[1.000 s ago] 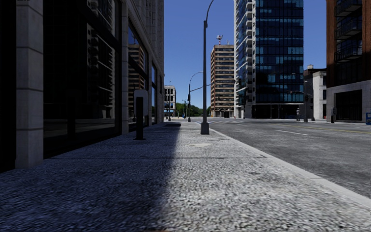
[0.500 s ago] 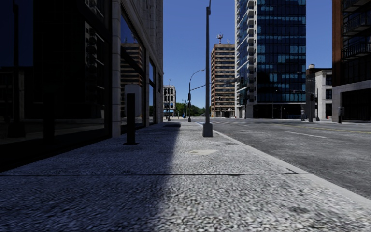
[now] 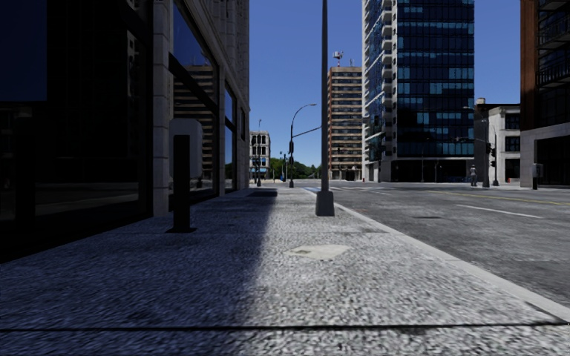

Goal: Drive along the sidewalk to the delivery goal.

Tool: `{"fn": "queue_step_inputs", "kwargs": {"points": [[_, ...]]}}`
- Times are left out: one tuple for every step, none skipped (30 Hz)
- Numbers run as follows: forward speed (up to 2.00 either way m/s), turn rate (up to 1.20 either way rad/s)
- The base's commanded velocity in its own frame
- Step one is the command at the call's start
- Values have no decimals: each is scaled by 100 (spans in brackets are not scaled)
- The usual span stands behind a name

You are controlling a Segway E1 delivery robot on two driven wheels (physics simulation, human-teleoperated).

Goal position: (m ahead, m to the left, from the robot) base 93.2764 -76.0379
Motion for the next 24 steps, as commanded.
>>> {"fn": "queue_step_inputs", "kwargs": {"points": [[200,0],[200,0],[200,0],[200,0],[200,0],[200,0],[200,0],[200,0],[200,0],[199,0],[199,0],[199,0],[199,0],[199,0],[199,0],[199,0],[199,0],[199,0],[199,0],[199,0],[199,0],[199,0],[199,0],[199,0]]}}
